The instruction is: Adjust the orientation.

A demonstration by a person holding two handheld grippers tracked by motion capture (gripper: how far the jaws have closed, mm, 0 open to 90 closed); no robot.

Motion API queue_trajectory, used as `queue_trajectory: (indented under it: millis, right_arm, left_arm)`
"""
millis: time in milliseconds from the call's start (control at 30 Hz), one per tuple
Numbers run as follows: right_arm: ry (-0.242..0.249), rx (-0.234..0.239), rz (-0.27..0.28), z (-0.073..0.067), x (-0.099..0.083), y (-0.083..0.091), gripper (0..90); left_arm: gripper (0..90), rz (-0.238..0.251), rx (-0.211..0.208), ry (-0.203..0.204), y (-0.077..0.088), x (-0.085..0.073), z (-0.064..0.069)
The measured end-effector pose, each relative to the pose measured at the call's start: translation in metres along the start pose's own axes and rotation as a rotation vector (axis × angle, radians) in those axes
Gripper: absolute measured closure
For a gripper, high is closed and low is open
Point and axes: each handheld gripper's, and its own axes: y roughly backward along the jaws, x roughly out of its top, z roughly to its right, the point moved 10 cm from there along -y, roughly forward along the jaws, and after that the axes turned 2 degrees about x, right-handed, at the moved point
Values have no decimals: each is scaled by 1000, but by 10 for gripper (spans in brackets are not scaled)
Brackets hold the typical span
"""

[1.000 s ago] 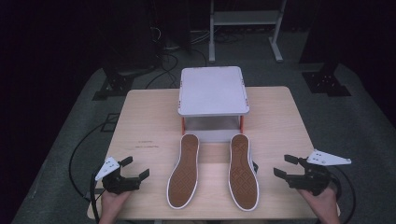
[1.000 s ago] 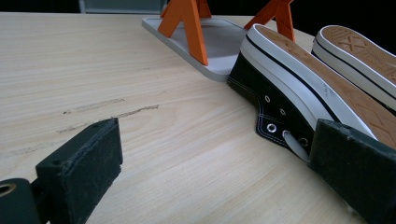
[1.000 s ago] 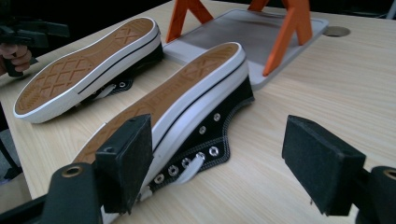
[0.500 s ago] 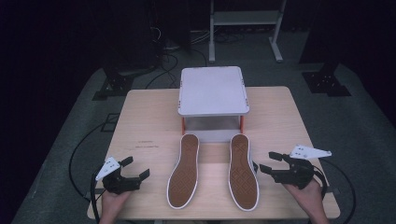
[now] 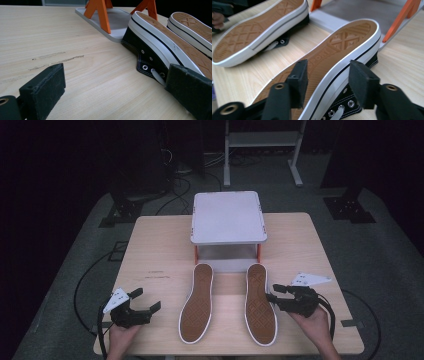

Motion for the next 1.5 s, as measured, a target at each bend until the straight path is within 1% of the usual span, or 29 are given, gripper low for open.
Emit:
queue_trajectory:
  millis: [33,100,133,200,300,567,667,1067,1233,1400,1500]
  right_arm:
    - [0,-9,-9,0,-1,-3,527]
    - [-1,-16,-21,0,-2,-5,587]
    - [-1,-16,-21,0,-2,-5,587]
    - [12,-34,-49,0,-5,-9,659]
    - [8,-18,-55,-2,-6,-8,723]
    - [14,-11,-60,-3,-7,-6,787]
    - [20,-15,-60,-3,-8,-5,798]
    - [-12,-16,-37,6,-16,4,806]
    - [-28,-21,-38,10,-20,8,809]
    - [-27,-32,-46,15,-23,12,814]
    - [-43,-31,-35,18,-27,15,817]
  left_arm:
    - [21,1,0,1,0,0,0]
    - [21,2,0,3,0,0,0]
    - [21,2,0,3,0,0,0]
    - [21,0,0,2,0,0,0]
    - [21,1,0,1,0,0,0]
    - [20,4,2,3,1,1,0]
    - [21,3,2,2,1,0,0]
    - [21,3,3,6,1,0,0]
    - [20,4,4,5,1,0,0]
    - [21,4,5,6,2,1,0]
    - [21,2,4,6,1,0,0]
